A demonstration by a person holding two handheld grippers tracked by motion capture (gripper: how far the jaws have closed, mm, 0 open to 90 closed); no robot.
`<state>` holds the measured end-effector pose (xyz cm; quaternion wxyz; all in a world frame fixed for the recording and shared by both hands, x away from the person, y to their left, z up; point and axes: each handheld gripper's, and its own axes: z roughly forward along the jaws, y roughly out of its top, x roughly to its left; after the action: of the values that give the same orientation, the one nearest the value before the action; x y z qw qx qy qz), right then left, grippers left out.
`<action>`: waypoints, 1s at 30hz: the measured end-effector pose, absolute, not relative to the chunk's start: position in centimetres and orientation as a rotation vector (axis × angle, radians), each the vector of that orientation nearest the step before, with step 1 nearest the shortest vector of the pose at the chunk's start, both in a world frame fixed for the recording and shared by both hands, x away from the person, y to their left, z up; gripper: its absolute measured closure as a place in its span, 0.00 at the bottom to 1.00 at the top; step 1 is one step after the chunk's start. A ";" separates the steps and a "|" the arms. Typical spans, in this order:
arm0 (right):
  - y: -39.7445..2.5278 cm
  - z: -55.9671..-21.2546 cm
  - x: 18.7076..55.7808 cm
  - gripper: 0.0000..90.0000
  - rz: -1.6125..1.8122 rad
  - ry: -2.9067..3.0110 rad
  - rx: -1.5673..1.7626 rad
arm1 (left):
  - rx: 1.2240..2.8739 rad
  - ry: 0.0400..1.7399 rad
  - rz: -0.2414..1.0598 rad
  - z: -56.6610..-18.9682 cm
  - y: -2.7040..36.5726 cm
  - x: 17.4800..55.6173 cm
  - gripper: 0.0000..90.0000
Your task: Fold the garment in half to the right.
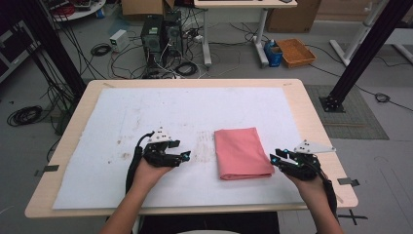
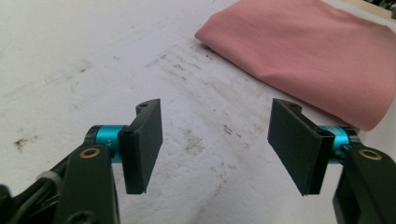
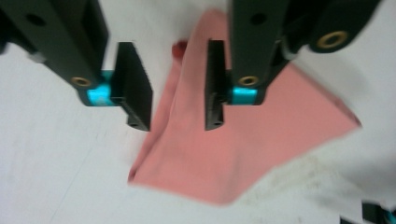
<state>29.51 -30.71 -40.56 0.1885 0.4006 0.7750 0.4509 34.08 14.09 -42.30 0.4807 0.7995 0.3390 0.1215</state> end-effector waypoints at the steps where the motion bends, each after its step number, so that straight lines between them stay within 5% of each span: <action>1: -30.6 -40.1 29.6 0.57 1.279 2.158 1.118 | 1.940 0.822 0.297 -42.1 14.2 34.1 0.37; 12: -27.8 -36.8 32.8 0.38 1.351 2.097 1.025 | 1.864 0.746 0.353 -40.4 15.3 34.1 0.28; 30: -30.7 -39.0 34.6 0.31 1.405 2.110 1.055 | 1.899 0.689 0.335 -41.0 15.8 34.4 0.26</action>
<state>34.59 -30.68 -38.98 0.1966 0.3767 0.7535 0.5017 34.40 15.77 -41.04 0.5199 0.7922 0.2874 0.1397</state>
